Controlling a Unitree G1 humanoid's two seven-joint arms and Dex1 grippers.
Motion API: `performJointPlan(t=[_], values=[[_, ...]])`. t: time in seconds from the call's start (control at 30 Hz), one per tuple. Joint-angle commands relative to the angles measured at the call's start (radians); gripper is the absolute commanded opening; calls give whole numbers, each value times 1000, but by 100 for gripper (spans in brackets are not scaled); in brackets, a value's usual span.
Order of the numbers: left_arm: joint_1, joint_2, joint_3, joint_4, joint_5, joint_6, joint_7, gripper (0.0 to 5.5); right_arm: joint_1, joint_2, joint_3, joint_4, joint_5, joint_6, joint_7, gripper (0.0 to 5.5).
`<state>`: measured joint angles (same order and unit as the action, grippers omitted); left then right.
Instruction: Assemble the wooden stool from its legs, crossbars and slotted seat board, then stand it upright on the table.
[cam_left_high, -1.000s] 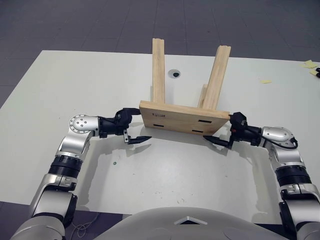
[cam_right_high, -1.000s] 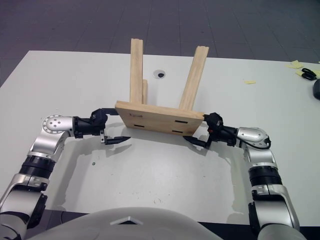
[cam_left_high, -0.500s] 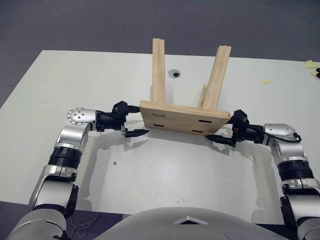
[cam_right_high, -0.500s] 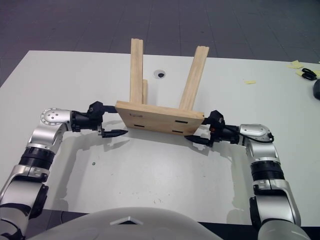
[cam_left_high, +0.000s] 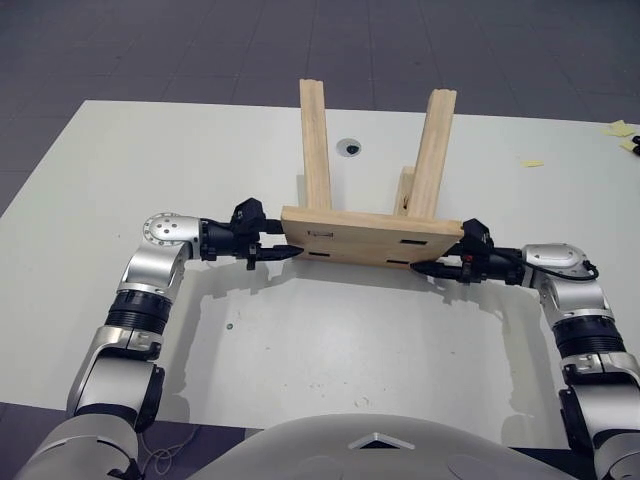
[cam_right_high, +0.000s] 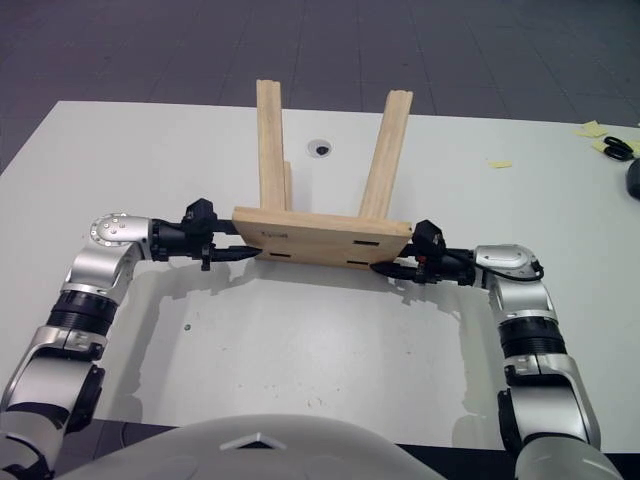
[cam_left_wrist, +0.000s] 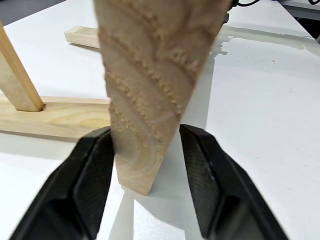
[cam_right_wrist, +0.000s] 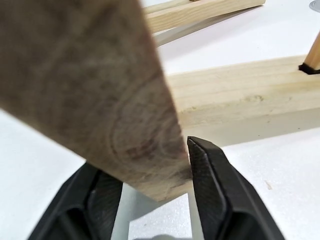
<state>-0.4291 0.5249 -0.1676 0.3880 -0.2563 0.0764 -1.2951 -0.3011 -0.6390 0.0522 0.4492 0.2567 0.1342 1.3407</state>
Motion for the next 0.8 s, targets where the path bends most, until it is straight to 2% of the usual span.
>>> performJointPlan(t=[0.03, 0.1, 0.2, 0.43, 0.63, 0.8], values=[[-8, -3, -9, -7, 10, 4, -9, 177, -18, -4, 17, -8, -7, 15, 7, 188], [-3, 0, -8, -10, 9, 9, -11, 177, -20, -8, 22, -17, -1, 42, 23, 188], [9, 1, 1, -49, -24, 65, -17, 177, -38, -26, 17, -82, 76, 237, 68, 187], [-1, 47, 104, -327, -282, 469, 6, 177, -88, -88, -93, -326, 352, 745, 90, 187], [-101, 99, 286, -484, -581, 888, 152, 175, -82, -99, -301, -548, 598, 1096, -49, 185], [-234, 37, 457, -419, -809, 1153, 386, 173, -216, 45, -533, -563, 800, 1317, -312, 178]])
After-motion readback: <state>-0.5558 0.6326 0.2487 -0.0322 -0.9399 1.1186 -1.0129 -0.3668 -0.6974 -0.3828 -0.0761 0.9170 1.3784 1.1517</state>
